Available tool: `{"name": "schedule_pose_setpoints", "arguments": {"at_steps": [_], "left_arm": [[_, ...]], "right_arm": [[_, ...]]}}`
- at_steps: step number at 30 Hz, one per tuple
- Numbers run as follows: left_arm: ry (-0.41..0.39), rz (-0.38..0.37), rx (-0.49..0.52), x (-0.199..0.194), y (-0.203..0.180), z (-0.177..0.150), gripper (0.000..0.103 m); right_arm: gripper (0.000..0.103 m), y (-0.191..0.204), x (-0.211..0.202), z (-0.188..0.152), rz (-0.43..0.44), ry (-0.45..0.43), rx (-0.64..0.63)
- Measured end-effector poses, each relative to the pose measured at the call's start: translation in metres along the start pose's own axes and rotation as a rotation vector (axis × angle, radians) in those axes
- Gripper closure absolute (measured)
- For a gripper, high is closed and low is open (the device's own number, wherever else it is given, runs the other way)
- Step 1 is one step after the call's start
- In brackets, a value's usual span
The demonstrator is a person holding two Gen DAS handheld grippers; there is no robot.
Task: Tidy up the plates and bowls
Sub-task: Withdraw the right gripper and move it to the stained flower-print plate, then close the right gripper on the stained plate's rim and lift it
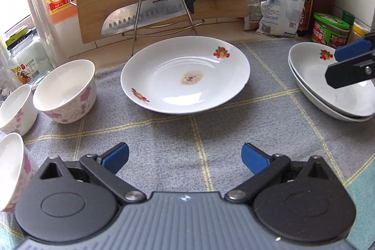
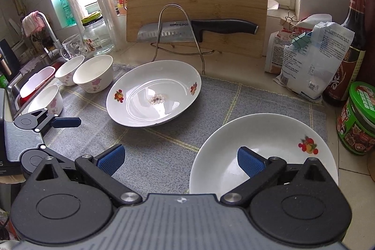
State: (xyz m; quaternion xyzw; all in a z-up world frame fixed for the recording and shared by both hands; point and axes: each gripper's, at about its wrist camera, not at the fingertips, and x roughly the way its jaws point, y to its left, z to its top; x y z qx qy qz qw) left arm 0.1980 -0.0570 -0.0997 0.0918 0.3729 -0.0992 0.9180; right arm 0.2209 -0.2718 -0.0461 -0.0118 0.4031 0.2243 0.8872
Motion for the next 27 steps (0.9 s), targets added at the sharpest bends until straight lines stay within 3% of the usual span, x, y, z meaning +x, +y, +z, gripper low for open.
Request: {"name": "schedule_pose_setpoints", "arguments": {"at_steps": [13, 19, 27], "left_arm": [[-0.034, -0.157, 0.034, 0.040, 0.025, 0.011, 0.000], [-0.054, -0.176, 0.048, 0.049, 0.028, 0.018, 0.000], [-0.086, -0.184, 0.048, 0.054, 0.031, 0.019, 0.000]], "right_arm": [[0.000, 0.021, 0.008, 0.004, -0.102, 0.034, 0.073], [0.000, 0.024, 0.022, 0.016, -0.103, 0.060, 0.059], [0.000, 0.020, 0.052, 0.042, -0.035, 0.100, 0.044]]}}
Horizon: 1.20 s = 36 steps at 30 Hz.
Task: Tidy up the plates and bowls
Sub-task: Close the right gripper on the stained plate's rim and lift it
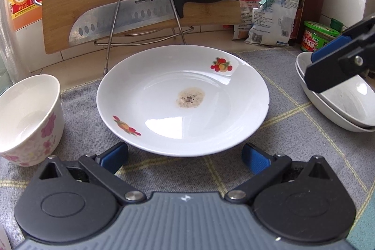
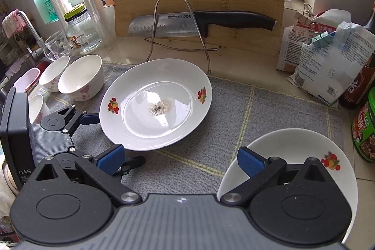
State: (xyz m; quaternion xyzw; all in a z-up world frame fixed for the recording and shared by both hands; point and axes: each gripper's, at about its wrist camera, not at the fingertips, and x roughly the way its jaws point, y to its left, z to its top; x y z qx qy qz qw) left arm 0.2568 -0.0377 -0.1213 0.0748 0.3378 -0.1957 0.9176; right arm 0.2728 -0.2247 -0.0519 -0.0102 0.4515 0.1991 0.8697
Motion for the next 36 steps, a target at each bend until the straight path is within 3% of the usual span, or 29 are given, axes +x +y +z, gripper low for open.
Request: {"name": "schedule_pose_setpoints", "arguments": {"at_steps": [13, 23, 36], "left_arm": [[-0.006, 0.031, -0.028, 0.007, 0.002, 0.005, 0.000], [-0.017, 0.028, -0.024, 0.006, 0.002, 0.002, 0.000], [-0.023, 0.018, -0.015, 0.004, 0.001, 0.000, 0.000]], "right_arm": [[0.000, -0.015, 0.057, 0.045, 0.036, 0.103, -0.061], [0.000, -0.026, 0.103, 0.060, 0.133, 0.196, -0.053], [0.000, -0.023, 0.134, 0.087, 0.255, 0.208, -0.100]]}}
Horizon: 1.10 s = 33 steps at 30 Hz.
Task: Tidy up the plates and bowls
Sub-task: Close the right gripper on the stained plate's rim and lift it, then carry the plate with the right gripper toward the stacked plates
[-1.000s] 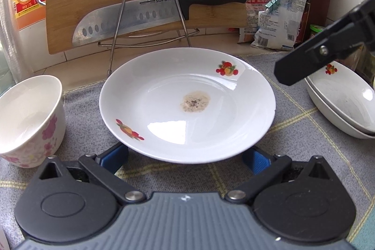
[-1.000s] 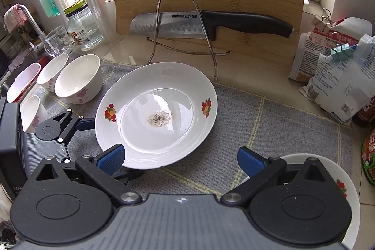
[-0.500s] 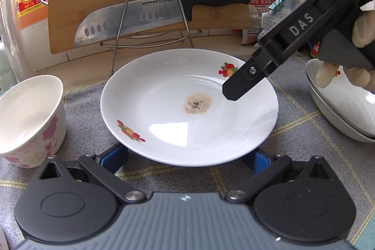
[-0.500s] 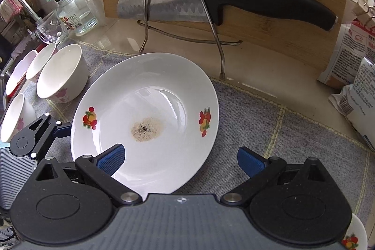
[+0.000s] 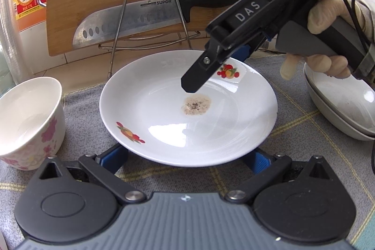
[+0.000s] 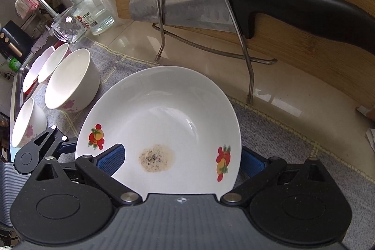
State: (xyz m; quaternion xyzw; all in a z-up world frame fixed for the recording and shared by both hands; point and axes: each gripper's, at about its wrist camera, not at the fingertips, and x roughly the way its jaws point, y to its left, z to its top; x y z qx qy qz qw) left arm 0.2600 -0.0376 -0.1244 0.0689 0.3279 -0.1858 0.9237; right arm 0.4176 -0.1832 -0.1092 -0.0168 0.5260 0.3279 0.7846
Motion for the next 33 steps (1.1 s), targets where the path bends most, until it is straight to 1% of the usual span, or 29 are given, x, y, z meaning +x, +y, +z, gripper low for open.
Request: {"name": "schedule_pose_setpoints", "arguments": {"at_steps": [5, 12, 19, 33], "left_arm": [[0.011, -0.002, 0.002, 0.002, 0.001, 0.004, 0.000], [0.018, -0.013, 0.011, 0.002, 0.003, 0.004, 0.000], [0.006, -0.026, 0.029, 0.000, 0.004, 0.002, 0.000], [-0.017, -0.040, 0.058, -0.004, 0.003, -0.001, 0.000]], "right_arm": [[0.000, -0.003, 0.005, 0.011, 0.019, 0.008, -0.038], [0.000, -0.010, 0.008, 0.020, 0.073, -0.002, -0.029], [0.000, -0.005, 0.014, 0.029, 0.076, 0.013, -0.077], [0.000, -0.001, 0.020, 0.040, 0.124, 0.065, -0.122]]}}
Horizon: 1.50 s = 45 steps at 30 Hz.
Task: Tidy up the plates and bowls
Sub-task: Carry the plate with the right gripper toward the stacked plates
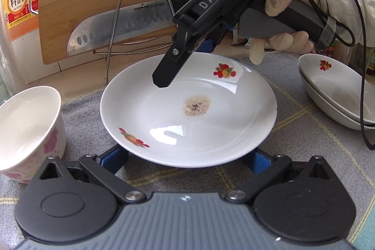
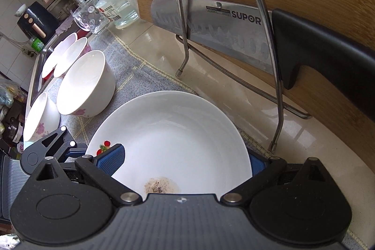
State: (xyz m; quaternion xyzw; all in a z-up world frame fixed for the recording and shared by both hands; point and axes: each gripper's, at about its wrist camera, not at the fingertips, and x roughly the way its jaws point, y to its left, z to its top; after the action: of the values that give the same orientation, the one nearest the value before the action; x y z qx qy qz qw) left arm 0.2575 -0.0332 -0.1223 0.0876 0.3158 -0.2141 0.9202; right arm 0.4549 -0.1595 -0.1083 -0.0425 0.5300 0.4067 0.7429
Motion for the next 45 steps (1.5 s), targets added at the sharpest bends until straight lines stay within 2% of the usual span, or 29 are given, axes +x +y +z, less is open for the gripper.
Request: {"name": "schedule_pose_setpoints", "arguments": {"at_steps": [7, 19, 35, 45], "left_arm": [[-0.008, 0.010, 0.019, -0.001, -0.003, 0.000, 0.000], [0.006, 0.014, 0.021, -0.001, -0.002, 0.003, 0.001], [0.029, 0.006, 0.048, -0.004, 0.003, 0.005, 0.001], [0.029, -0.012, 0.069, -0.018, -0.003, 0.008, 0.001]], "right_arm": [[0.000, -0.004, 0.000, 0.004, 0.019, 0.024, 0.024], [0.000, 0.002, 0.000, 0.001, -0.011, 0.022, 0.019], [0.000, 0.014, -0.007, -0.011, -0.007, 0.023, 0.030], [0.000, 0.031, -0.026, -0.024, -0.010, 0.003, 0.042]]}}
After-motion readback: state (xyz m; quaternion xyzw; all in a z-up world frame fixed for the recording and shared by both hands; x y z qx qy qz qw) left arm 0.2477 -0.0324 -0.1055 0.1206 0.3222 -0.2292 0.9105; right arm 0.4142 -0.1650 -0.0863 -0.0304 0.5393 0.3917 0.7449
